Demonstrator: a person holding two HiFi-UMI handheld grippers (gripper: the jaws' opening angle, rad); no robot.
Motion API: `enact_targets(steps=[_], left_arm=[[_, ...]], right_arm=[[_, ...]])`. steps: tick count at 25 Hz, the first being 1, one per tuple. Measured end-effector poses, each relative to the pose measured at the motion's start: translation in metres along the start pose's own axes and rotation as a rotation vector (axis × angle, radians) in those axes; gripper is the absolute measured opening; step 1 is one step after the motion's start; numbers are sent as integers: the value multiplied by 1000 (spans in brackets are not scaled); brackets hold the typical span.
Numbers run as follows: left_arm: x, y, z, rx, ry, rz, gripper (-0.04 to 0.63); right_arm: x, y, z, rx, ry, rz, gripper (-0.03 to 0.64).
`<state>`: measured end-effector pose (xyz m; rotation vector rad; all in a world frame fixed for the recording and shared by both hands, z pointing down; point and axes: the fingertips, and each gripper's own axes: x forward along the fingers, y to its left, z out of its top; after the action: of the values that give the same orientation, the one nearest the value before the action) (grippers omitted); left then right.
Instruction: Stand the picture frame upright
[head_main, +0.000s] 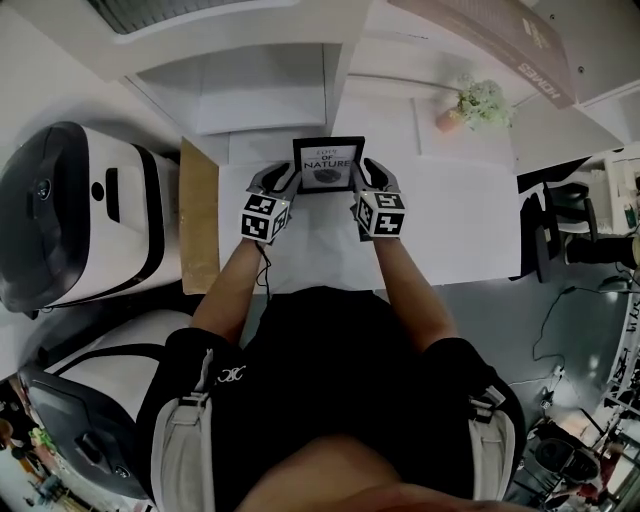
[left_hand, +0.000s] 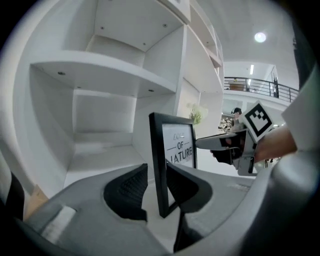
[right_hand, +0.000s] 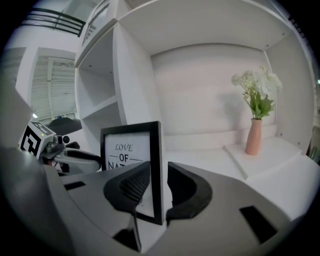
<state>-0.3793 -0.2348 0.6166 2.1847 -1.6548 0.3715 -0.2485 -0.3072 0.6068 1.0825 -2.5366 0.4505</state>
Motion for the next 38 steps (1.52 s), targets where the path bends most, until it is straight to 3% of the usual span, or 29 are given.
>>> enact_targets(steps=[7, 11, 16, 19, 24, 31, 38], left_arm=[[-41, -9, 41, 36, -108, 106, 99], [-60, -28, 78, 54, -193, 150, 37], [-74, -61, 119, 96, -253, 213, 17], [-80, -83, 143, 103, -287, 207, 17], [-84, -108, 176, 49, -331, 199, 17], [-80, -143, 203, 121, -361, 237, 17], [-82, -157, 219, 171, -385, 269, 17]], right_arm=[[-40, -3, 40, -6, -155, 13, 95], [-72, -5, 70, -59, -233, 8, 2], [-116, -9, 106, -158, -332, -10, 0], [-141, -21, 125, -165, -370, -35, 0], [-177, -50, 153, -107, -426, -65, 0], [-206, -78, 168, -109, -482, -115, 0], [-215, -86, 174, -86, -503, -110, 1]])
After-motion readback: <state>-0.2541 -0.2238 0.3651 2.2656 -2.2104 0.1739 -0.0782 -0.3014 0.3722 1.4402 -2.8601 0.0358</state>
